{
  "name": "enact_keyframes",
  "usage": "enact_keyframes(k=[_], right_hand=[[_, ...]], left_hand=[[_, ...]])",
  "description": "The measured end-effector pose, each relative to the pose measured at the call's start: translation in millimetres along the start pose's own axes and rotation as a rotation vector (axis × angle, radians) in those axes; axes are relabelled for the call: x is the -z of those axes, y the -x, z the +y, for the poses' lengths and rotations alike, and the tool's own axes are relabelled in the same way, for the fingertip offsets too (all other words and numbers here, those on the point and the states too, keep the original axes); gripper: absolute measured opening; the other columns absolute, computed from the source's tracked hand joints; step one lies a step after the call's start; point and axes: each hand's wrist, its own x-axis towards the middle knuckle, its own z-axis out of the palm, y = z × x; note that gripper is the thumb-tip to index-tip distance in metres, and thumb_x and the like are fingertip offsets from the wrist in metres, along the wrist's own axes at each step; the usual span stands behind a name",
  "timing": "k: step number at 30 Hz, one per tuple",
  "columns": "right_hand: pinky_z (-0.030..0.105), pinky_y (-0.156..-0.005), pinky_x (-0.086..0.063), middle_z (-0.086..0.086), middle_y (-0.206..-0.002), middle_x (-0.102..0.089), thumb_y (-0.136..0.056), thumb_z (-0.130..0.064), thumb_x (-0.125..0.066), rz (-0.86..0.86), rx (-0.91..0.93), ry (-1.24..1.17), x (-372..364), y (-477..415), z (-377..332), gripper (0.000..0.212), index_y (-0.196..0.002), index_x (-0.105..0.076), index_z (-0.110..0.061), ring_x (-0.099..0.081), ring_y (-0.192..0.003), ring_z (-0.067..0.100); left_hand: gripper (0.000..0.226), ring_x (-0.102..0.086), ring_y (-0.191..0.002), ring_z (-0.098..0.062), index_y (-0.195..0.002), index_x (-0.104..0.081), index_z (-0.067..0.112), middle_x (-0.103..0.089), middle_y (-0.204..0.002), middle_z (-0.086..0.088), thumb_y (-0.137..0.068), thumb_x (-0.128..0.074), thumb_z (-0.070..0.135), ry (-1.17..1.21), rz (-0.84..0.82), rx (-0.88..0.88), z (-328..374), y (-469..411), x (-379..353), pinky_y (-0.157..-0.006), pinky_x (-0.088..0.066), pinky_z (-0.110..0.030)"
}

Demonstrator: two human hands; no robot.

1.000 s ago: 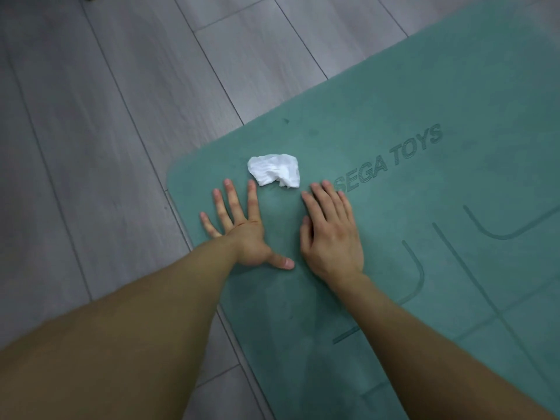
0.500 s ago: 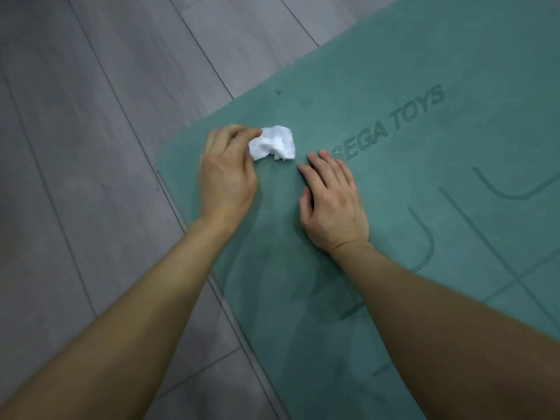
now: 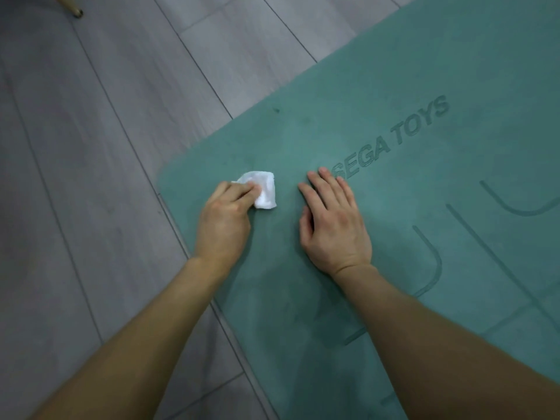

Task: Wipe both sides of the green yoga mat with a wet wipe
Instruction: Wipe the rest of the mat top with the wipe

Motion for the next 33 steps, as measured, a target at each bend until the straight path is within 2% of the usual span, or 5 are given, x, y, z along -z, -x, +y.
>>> enact_keyframes(k=[9, 12, 16, 26, 33], right_hand=[[0.051, -0.125, -0.028, 0.012, -0.154, -0.054, -0.098, -0.019, -0.05, 0.025, 0.012, 0.0, -0.4, -0.9, -1.0, 0.046, -0.14, -0.062, -0.005, -0.04, -0.152, 0.03], [0.051, -0.126, -0.027, 0.013, -0.153, -0.055, -0.097, -0.02, -0.049, 0.018, 0.017, 0.008, 0.4, -1.4, -0.9, 0.047, -0.139, -0.062, -0.005, -0.04, -0.151, 0.03], [0.05, -0.126, -0.027, 0.013, -0.151, -0.056, -0.096, -0.021, -0.047, 0.045, 0.025, 0.002, -3.0, -0.6, 0.4, 0.047, -0.138, -0.063, -0.006, -0.042, -0.15, 0.03], [0.05, -0.127, -0.027, 0.014, -0.152, -0.055, -0.097, -0.019, -0.05, 0.061, 0.02, 0.001, -4.4, -1.6, 2.1, 0.045, -0.138, -0.062, -0.006, -0.041, -0.151, 0.03], [0.05, -0.126, -0.027, 0.014, -0.152, -0.055, -0.096, -0.018, -0.052, 0.063, 0.021, 0.021, -4.3, -0.4, 0.1, 0.045, -0.138, -0.063, -0.006, -0.041, -0.151, 0.03]], left_hand=[[0.025, -0.065, -0.085, -0.032, -0.103, -0.076, 0.014, -0.077, -0.101, -0.004, -0.093, -0.055, 0.006, -0.255, -0.129, -0.203, -14.6, -29.5, 10.1, -0.057, -0.056, -0.044], [0.036, -0.07, -0.113, -0.034, -0.125, -0.074, 0.01, -0.074, -0.127, -0.01, -0.092, -0.059, 0.01, -0.228, -0.093, -0.013, 18.6, -10.2, 2.0, -0.087, -0.061, -0.048], [0.056, -0.028, -0.158, -0.031, -0.159, -0.044, 0.009, -0.038, -0.167, -0.015, -0.106, -0.044, 0.026, -0.033, -0.18, 0.203, 49.0, 14.7, -10.9, -0.129, -0.026, -0.046], [0.07, -0.003, -0.164, -0.027, -0.169, -0.019, 0.021, -0.009, -0.176, -0.011, -0.107, -0.019, 0.053, -0.14, -0.382, 0.188, 42.2, 16.8, -0.2, -0.133, -0.006, -0.041], [0.062, -0.001, -0.164, -0.029, -0.169, -0.013, 0.013, -0.004, -0.176, -0.013, -0.112, -0.021, 0.037, -0.168, -0.375, 0.282, 31.7, -43.2, -17.7, -0.133, 0.0, -0.041]])
